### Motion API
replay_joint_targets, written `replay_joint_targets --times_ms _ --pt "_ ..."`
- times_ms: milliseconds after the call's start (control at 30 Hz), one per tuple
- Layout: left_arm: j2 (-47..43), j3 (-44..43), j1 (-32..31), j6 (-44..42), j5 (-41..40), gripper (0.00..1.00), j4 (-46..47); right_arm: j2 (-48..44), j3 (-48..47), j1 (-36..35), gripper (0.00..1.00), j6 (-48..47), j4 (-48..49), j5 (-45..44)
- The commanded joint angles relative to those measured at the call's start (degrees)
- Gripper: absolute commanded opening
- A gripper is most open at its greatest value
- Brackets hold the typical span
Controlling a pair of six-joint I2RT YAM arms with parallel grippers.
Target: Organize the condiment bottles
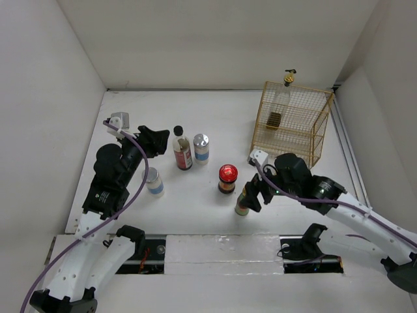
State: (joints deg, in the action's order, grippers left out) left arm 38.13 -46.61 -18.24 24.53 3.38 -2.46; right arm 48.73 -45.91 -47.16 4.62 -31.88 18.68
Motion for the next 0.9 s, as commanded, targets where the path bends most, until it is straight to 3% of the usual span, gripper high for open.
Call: replay_joint_targets --times_ms 0,300,500,667,867 --pt "-0.16 -0.50 0.31 0.34 1.19 0.60 2.20 0.23 0.73 -0.66 0.81 1.52 5.24 -5.83" --pt "-0.16 -0.50 0.31 0.34 1.72 0.60 2.20 0.75 1.88 -1.18 0.55 3.37 7.44 -11.03" --pt "-0.16 -0.50 0.31 0.34 1.72 0.60 2.20 1.37 1.09 -1.71 0.21 4.16 7.44 -15.77" --pt "-0.16 -0.50 0.31 0.34 1.72 0.60 2.20 -3.46 -4.44 -1.71 0.13 4.78 8.58 -22.88" --pt "0.37 -0.50 0.31 0.34 1.72 0.60 2.72 -7.25 -13.76 -1.71 0.11 4.26 18.93 -35.18"
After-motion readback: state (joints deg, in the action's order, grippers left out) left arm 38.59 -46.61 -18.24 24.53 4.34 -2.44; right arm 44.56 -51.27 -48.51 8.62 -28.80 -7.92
